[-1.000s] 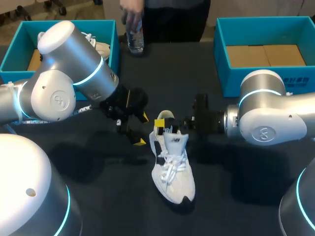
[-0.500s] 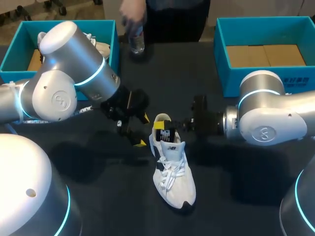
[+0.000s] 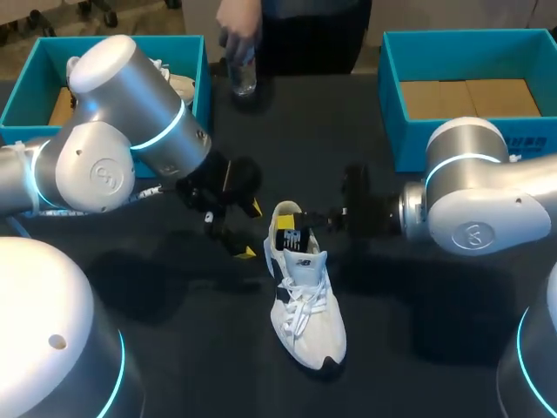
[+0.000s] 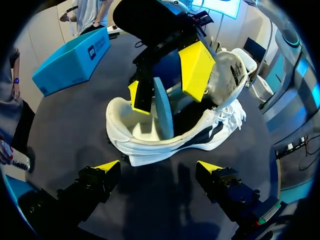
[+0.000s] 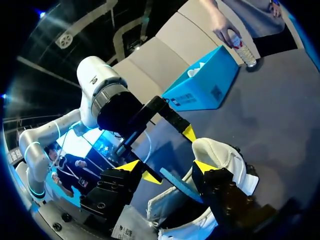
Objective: Take the shoe out of the shoebox, open the shoe tongue, remove and reinsert the insole, then place the shoe into the shoebox
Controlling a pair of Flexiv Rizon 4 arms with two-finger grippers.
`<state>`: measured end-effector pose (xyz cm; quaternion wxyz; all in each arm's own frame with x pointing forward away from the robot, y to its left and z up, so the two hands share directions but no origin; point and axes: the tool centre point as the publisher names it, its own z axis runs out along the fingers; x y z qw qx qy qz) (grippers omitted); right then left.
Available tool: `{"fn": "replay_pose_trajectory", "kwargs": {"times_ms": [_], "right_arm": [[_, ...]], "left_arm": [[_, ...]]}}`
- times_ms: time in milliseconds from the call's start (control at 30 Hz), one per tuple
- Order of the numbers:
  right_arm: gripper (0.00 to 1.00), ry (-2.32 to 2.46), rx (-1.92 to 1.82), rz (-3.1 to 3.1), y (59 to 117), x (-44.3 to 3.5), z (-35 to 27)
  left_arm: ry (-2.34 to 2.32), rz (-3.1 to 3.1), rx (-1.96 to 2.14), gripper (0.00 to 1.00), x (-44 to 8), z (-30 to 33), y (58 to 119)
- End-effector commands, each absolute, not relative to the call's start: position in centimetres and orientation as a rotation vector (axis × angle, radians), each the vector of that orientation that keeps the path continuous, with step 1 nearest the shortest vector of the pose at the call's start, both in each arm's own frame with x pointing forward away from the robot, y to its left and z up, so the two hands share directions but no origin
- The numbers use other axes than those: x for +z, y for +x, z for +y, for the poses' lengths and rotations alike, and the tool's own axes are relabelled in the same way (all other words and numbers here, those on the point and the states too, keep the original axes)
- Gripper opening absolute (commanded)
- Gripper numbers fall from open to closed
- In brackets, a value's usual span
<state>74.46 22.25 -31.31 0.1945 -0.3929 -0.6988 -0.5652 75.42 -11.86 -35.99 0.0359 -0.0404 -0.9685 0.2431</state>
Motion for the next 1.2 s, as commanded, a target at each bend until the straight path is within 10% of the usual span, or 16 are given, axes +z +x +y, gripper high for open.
{"fn": "replay_pose_trajectory", "kwargs": {"times_ms": [33,1200], "right_arm": [[0.68,-1.103,-1.555,-1.992,74.5,-30.1,21.6],[0.45,-1.314,-0.92,-2.221,80.5,-23.8,13.9]], "left_arm": [[-0.157,-2.977,0.72,1.0,-35.0,-10.7,75.0],[-0.206,-3.029,0.62,1.0,-28.1,-3.1,79.8]]}}
